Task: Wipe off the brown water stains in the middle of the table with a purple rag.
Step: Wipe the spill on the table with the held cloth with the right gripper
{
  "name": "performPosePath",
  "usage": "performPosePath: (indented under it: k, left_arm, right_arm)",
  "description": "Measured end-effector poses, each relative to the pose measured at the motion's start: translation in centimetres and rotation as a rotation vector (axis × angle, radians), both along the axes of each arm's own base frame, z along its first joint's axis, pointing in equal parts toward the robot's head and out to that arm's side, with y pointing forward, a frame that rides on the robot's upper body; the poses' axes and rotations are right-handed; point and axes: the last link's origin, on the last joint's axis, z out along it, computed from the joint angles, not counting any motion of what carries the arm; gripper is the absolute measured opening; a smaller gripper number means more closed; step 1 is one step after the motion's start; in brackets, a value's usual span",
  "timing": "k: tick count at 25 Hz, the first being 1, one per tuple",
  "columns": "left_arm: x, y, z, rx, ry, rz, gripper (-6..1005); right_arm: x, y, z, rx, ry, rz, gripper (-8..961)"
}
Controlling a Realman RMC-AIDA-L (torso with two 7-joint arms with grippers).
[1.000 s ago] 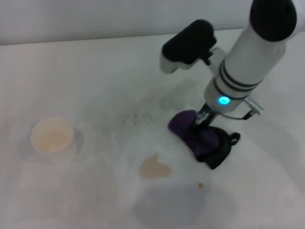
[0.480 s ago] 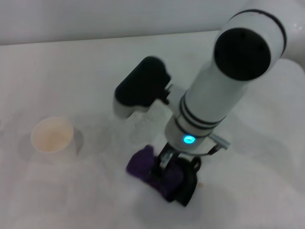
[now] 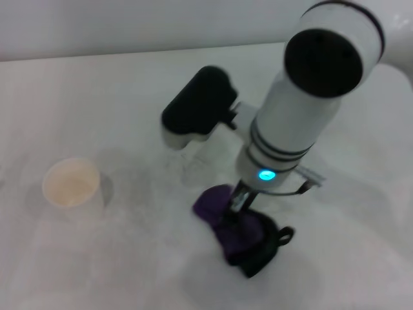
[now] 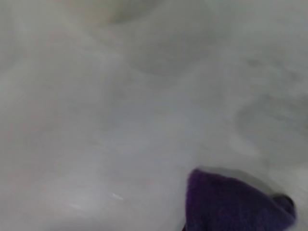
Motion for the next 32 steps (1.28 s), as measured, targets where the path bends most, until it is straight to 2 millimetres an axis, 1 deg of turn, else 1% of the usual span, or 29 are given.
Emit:
performPosePath:
  k: [3,6,9,13,16,21,22,27,29,32]
  left_arm:
    - [-0.1,0.0,0.1,0.003,-0.002,0.004,886]
    - [-0.1,0.0,0.2,0.008,-0.002,0.006,886]
    - [-0.2,0.2,0.4,0.015,-0.002,0.009,887]
    - [0.1,0.8,0.5,0.016,0.000,-0.002,887]
    - [0.3,1.1,0.4,0.013,0.000,-0.008,887]
    - [0.4,1.3,0.3,0.011,0.001,-0.011,887]
    - [0.4,1.3,0.3,0.011,0.001,-0.010,887]
    - [0.3,1.1,0.2,0.011,0.000,-0.007,887]
    - [0.2,0.9,0.2,0.012,-0.002,-0.005,887]
    - [0.1,0.6,0.2,0.011,-0.005,0.001,887]
  right_arm:
    - [1.5,0.6,1.8,0.045,-0.064,-0.041,114]
    - [2.9,0.9,3.2,0.077,-0.116,-0.086,118]
    - [3.5,0.7,3.6,0.079,-0.127,-0.112,123]
    - [2.4,0.0,2.6,0.021,-0.073,-0.098,129]
    - [0.8,-0.7,1.3,-0.044,0.010,-0.067,134]
    - [-1.6,-1.6,-0.9,-0.137,0.091,0.001,141]
    - [-2.1,-1.6,-1.6,-0.159,0.120,0.017,143]
    - [-2.7,-1.4,-2.5,-0.187,0.151,0.045,151]
    - [-2.5,-0.8,-2.6,-0.166,0.125,0.051,154]
    - [-1.5,0.4,-2.3,-0.111,0.065,0.046,158]
